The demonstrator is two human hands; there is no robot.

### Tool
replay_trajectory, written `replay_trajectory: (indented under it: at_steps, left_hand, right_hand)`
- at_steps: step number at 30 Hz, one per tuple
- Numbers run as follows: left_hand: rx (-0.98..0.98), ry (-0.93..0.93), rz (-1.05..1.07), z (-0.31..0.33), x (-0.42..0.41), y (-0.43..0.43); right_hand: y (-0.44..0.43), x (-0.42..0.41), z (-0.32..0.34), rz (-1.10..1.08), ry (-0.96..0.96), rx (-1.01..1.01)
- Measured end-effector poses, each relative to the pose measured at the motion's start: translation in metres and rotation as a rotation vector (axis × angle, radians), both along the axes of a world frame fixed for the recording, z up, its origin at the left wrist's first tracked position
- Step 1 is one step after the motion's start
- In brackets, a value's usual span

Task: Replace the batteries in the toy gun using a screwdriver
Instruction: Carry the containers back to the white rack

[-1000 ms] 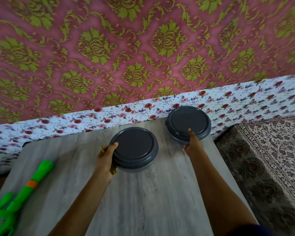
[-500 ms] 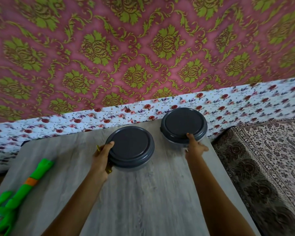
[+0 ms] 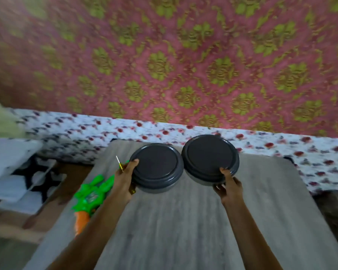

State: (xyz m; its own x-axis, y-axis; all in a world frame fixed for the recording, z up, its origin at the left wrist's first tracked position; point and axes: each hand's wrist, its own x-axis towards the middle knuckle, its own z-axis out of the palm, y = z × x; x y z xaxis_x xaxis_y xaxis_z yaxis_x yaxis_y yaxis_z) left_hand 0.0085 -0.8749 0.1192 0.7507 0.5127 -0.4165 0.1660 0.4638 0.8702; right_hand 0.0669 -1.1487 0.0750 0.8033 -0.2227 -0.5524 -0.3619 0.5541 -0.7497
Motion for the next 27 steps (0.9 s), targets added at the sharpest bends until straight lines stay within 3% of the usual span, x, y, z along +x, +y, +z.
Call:
replay_trajectory:
  at_steps: [10, 17, 27]
  left_hand:
    - [-0.024, -0.042, 0.218, 0.005, -0.074, 0.201]
    - [0.044, -0.023, 0.269, -0.001, -0.111, 0.272]
    - [0.014, 0.002, 0.563, -0.002, -0.166, 0.318]
  right_hand:
    - [0.210, -0.046, 0.014, 0.193, 0.012, 0.079]
    - [0.287, -0.045, 0.020, 0.265, 0.045, 0.045]
    - [0.380, -0.052, 0.025, 0.444, 0.018, -0.013]
